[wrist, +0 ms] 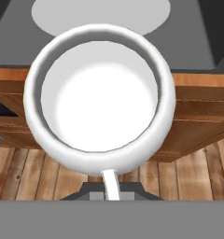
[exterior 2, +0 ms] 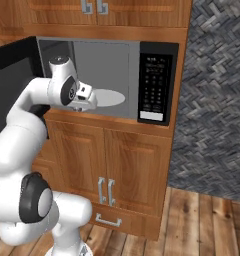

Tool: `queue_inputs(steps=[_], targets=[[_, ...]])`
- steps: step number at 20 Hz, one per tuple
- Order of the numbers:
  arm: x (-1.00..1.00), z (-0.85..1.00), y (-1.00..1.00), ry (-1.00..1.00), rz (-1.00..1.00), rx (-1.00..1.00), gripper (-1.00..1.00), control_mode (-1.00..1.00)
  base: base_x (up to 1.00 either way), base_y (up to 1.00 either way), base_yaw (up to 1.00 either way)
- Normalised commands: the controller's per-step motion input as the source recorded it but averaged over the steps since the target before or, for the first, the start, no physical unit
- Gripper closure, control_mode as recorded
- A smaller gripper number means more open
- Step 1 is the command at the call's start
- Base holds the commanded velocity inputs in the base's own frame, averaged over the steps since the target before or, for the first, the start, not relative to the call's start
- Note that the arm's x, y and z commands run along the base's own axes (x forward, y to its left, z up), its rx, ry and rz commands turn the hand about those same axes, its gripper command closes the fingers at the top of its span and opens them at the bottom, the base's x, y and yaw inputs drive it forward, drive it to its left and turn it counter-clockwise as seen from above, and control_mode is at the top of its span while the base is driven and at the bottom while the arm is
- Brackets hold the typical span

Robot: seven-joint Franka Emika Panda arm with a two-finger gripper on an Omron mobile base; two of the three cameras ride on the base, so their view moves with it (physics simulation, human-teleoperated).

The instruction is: Pick the mug from the counter and place it inside the microwave. Then close the microwave.

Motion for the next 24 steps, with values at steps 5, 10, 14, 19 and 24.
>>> queue_inputs(steps=[5,10,14,19,24], targets=[[0.26,-0.08,0.1,0.0,0.01,0.0,1.0,-1.0,0.0,0.0,0.0],[0.39,0.01,0.01,0.0,0.0,0.0,1.0,-1.0,0.0,0.0,0.0],[0.37,0.02,0.0,0.01,0.0,0.0,1.0,-1.0,0.0,0.0,0.0],[0.31,0.0,0.0,0.05,0.0,0.0,1.0,-1.0,0.0,0.0,0.0],[0.2,0.0,0.0,0.05,0.0,0.0,1.0,-1.0,0.0,0.0,0.0]])
